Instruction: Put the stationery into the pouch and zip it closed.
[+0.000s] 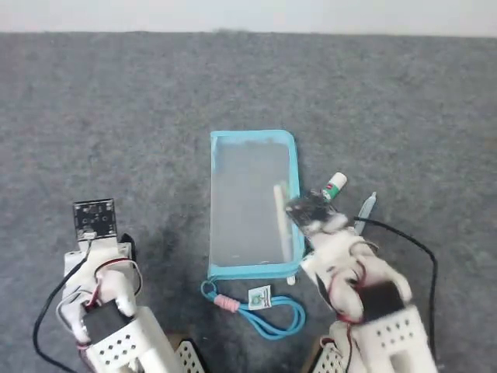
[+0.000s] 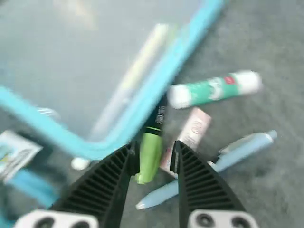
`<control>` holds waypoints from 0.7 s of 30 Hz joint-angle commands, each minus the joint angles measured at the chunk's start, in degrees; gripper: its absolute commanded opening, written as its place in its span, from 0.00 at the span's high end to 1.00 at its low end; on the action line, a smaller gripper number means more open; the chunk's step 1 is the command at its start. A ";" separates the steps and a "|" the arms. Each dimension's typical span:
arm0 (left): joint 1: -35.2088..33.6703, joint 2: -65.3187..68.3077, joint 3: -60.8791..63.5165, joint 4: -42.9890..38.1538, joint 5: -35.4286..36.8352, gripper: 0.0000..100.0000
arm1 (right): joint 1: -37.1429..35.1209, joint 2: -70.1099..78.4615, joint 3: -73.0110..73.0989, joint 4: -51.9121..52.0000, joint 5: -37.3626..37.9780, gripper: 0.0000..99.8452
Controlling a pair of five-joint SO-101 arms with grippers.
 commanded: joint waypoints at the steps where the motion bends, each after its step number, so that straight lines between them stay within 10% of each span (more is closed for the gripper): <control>1: -2.11 -1.49 -0.75 -2.37 -0.79 0.79 | -14.02 20.09 -13.01 4.70 2.46 0.87; 12: -3.52 -1.49 -0.75 -1.93 -0.79 0.79 | -18.51 33.89 -10.81 -2.33 1.58 0.87; 21: -3.43 -1.49 -0.75 -1.49 -0.79 0.79 | -3.82 47.52 -16.09 -15.96 0.00 0.78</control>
